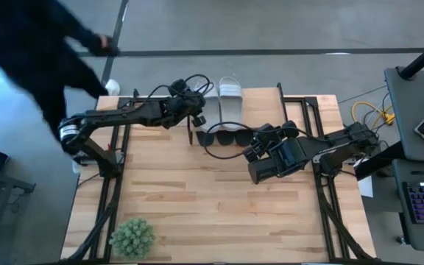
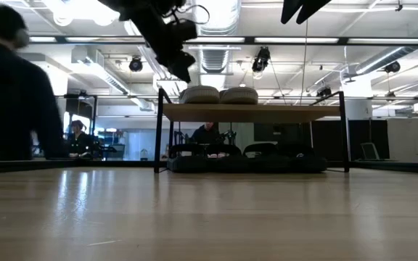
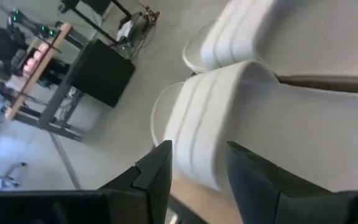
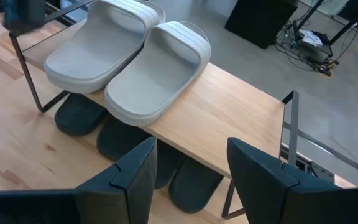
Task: Pick and place slides into the shelf
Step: Adjust the gray slide on the shelf
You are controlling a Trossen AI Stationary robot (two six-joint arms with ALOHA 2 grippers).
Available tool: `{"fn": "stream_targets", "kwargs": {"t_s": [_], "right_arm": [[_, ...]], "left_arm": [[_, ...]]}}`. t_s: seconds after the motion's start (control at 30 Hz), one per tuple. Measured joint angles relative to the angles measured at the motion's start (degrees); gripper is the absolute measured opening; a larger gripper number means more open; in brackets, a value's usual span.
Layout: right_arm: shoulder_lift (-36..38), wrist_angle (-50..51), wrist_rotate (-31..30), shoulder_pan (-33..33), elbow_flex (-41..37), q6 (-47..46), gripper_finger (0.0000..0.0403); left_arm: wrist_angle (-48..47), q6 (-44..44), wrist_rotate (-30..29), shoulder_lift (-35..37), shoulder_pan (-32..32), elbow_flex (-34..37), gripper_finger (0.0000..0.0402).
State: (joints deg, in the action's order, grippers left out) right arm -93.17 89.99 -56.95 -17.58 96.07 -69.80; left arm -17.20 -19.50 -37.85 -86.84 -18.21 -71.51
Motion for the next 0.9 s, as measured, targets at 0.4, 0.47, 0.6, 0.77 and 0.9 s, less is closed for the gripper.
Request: {"fn": "stream_targets", "kwargs": {"t_s": [0.4, 0.47, 0.6, 0.77, 0.9], "right_arm": [[0.04, -5.12, 14.90, 17.52, -0.35, 10.48, 0.0156], [0.01, -10.25, 18.45, 23.26, -0.42, 17.53, 0.0139], [-0.66, -21.81, 25.49, 33.25, -1.18, 29.56, 0.0094], [-2.56, -24.64, 27.33, 41.73, -2.21, 33.77, 0.0030], [-4.62, -26.06, 30.51, 45.61, -3.15, 36.19, 0.0012]], "left_arm": [[-15.55, 29.70, 12.77, 15.66, 0.91, 1.43, 0.0134], [-18.66, 31.82, 12.43, 17.46, 0.93, 1.71, 0.0134], [-20.66, 34.56, 12.33, 20.23, 0.96, 3.61, 0.0134], [-22.35, 38.71, 12.35, 22.77, 0.96, 6.32, 0.0134], [-22.52, 38.88, 12.48, 24.34, 0.98, 8.03, 0.0134]]}}
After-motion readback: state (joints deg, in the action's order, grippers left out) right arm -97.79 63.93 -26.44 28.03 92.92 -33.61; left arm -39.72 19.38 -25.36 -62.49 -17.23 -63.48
